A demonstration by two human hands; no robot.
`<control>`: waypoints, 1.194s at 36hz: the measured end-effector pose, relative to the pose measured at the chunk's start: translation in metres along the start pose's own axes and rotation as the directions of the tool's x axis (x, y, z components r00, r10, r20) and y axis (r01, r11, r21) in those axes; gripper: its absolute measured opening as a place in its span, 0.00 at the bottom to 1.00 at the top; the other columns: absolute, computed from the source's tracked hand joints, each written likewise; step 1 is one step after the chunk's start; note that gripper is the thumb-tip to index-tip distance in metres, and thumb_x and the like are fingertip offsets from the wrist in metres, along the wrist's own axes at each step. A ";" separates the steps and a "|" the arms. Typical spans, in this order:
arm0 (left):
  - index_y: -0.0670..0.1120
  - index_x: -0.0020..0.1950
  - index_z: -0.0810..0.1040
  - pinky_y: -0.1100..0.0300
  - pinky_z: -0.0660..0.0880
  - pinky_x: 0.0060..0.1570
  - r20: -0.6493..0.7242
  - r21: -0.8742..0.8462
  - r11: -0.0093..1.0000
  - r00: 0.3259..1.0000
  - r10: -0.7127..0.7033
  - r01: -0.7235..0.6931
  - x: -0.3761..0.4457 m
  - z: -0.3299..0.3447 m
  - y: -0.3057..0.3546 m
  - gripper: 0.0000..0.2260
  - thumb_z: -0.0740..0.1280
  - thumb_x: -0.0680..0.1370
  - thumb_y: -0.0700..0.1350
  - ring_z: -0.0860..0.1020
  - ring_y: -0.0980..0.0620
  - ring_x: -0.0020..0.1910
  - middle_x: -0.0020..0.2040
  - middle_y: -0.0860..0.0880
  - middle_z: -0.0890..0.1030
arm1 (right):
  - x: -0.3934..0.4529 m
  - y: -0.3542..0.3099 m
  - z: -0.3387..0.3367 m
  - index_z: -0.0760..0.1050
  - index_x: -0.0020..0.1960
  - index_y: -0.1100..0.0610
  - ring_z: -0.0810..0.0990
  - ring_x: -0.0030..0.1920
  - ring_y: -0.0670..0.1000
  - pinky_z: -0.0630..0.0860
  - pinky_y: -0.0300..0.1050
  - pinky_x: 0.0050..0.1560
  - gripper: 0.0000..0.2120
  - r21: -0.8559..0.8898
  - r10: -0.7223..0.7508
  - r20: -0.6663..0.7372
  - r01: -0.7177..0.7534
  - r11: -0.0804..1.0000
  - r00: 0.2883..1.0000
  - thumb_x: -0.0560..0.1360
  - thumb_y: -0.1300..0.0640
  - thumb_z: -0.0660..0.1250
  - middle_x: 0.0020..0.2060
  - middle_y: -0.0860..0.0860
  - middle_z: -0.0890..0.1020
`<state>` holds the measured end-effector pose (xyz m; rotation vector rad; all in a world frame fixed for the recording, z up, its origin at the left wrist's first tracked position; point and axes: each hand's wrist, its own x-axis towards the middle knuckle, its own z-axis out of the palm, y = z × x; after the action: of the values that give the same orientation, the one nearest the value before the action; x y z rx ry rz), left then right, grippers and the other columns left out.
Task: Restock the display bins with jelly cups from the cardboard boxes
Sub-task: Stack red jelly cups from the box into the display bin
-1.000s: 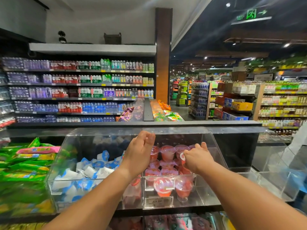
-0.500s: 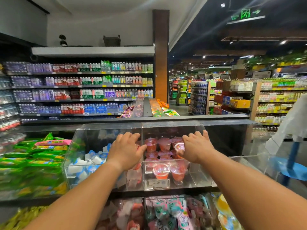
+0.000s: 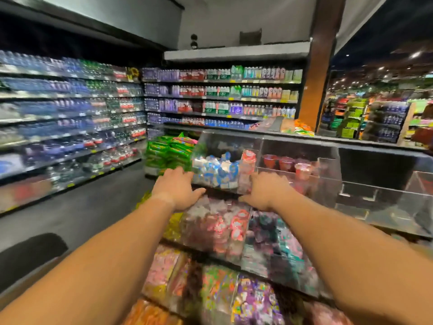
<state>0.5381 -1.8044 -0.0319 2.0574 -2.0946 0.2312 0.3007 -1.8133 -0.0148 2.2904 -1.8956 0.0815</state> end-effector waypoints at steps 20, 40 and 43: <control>0.51 0.73 0.71 0.46 0.70 0.67 0.214 0.122 0.779 0.750 -0.625 0.615 -0.300 0.008 -0.317 0.29 0.58 0.78 0.68 0.69 0.40 0.69 0.70 0.43 0.71 | -0.116 -0.401 0.052 0.66 0.72 0.55 0.72 0.67 0.62 0.71 0.57 0.62 0.39 0.271 -0.551 0.216 0.492 0.827 0.806 0.72 0.28 0.62 0.67 0.57 0.75; 0.50 0.75 0.69 0.46 0.69 0.68 0.387 0.126 0.682 0.598 -0.702 0.720 -0.229 0.166 -0.527 0.31 0.57 0.79 0.67 0.70 0.40 0.67 0.68 0.44 0.72 | 0.042 -0.606 0.178 0.67 0.73 0.51 0.75 0.66 0.56 0.71 0.48 0.60 0.32 0.338 -0.608 0.439 0.505 0.794 0.662 0.74 0.36 0.64 0.67 0.52 0.75; 0.48 0.74 0.69 0.46 0.70 0.67 0.410 0.120 0.662 0.570 -0.712 0.740 -0.201 0.199 -0.560 0.30 0.57 0.79 0.66 0.70 0.40 0.67 0.67 0.44 0.72 | 0.082 -0.638 0.210 0.70 0.62 0.48 0.77 0.59 0.55 0.73 0.47 0.54 0.21 0.331 -0.593 0.441 0.492 0.805 0.674 0.72 0.41 0.64 0.59 0.49 0.78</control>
<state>1.0947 -1.6704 -0.2888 2.9105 -1.1572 -0.4577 0.9281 -1.8122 -0.2694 3.1671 -1.2959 -0.5275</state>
